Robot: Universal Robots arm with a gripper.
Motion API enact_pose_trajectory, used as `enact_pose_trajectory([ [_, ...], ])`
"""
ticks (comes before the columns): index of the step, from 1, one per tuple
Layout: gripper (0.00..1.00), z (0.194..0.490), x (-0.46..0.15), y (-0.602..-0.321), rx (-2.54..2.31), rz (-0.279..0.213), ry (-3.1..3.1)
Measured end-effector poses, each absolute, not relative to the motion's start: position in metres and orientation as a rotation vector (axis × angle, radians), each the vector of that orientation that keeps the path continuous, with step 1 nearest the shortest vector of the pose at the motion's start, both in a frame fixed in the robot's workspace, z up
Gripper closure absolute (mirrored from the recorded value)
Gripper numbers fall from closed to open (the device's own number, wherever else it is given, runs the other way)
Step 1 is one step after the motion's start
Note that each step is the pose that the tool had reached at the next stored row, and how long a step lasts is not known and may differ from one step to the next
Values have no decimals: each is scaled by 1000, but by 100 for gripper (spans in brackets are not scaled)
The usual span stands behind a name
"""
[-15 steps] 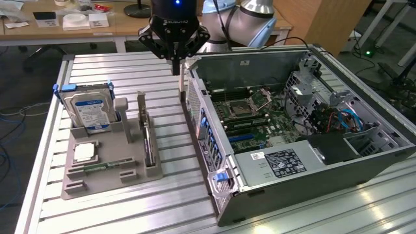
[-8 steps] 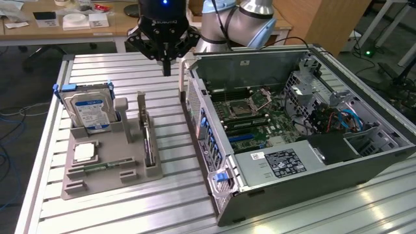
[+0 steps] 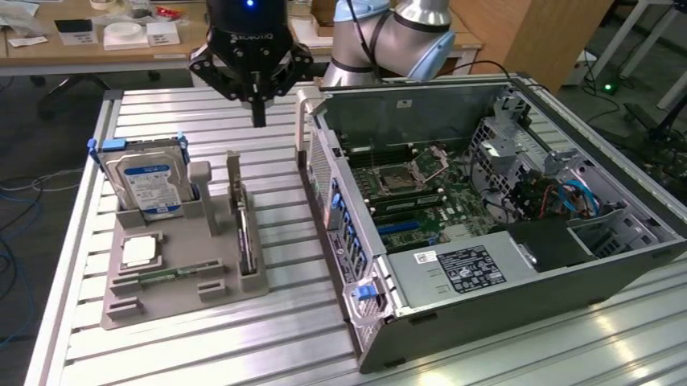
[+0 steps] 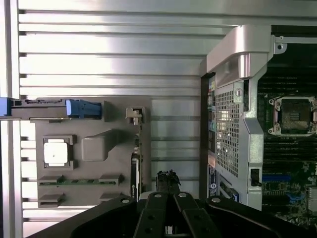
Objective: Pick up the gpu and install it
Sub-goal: 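Reach for the gpu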
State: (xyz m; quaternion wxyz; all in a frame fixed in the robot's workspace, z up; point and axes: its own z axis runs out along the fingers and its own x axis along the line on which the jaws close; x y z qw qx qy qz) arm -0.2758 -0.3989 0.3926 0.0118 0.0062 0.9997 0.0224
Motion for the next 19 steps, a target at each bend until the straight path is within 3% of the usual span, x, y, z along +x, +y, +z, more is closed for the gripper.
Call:
enact_pose_trajectory([
  [19,89,390,-318,-406,-30,71,3118],
])
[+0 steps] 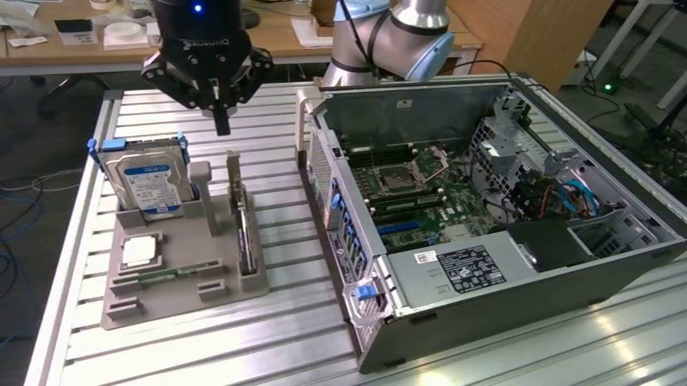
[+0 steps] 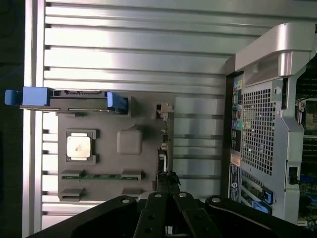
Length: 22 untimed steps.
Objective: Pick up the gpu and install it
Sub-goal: 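Reach for the gpu, then pick up the gpu and move the gpu toward the slot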
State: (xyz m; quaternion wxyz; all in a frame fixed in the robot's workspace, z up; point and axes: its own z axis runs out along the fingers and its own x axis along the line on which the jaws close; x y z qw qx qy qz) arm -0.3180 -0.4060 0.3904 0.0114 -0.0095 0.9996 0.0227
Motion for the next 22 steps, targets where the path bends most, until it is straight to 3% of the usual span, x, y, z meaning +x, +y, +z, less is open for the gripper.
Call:
enact_pose_trajectory([
  [19,89,390,-325,-408,-31,71,3118],
  [22,71,390,-325,-408,-31,71,3118],
])
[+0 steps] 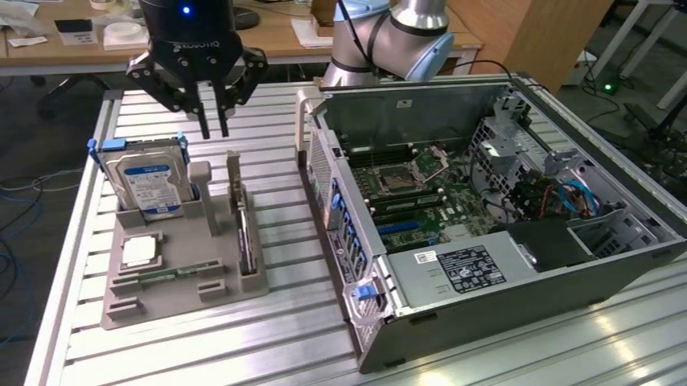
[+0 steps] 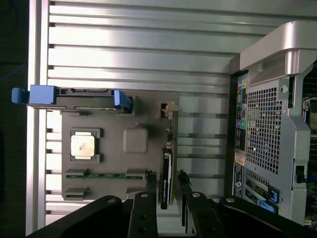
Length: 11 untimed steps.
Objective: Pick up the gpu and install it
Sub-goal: 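Pick up the gpu and move the gpu toward the slot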
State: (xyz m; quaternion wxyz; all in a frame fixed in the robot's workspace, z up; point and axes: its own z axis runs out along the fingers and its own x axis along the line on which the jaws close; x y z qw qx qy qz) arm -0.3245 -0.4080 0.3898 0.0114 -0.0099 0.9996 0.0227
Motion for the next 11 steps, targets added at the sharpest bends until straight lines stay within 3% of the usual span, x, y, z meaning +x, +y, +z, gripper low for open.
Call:
enact_pose_trajectory([
  [1,71,390,-325,-408,-31,71,3118],
  [3,59,390,-325,-408,-31,71,3118],
  [5,59,390,-325,-408,-31,71,3118],
  [9,41,389,-325,-408,-33,64,3118],
  [11,41,387,-324,-408,-42,57,3118],
])
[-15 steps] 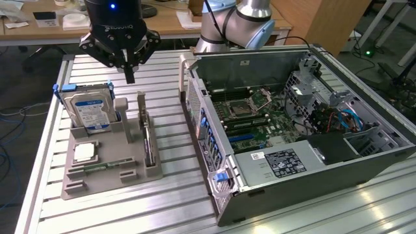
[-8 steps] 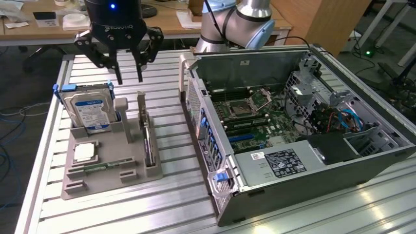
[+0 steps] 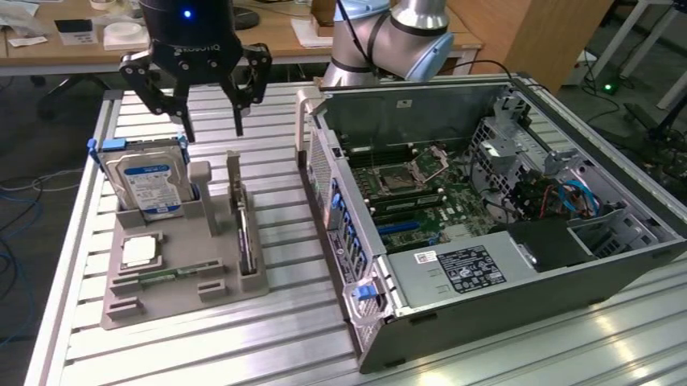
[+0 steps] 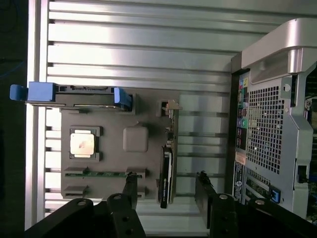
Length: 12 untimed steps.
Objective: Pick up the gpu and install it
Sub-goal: 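Pick up the gpu and move the gpu toward the slot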
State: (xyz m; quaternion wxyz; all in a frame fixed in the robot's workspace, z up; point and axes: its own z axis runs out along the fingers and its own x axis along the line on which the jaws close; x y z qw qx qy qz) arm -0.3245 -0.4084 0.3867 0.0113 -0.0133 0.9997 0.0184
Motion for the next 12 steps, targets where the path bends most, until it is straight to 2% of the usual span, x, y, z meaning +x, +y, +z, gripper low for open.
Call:
enact_pose_trajectory([
  [12,41,357,-324,-414,25,51,3116],
])
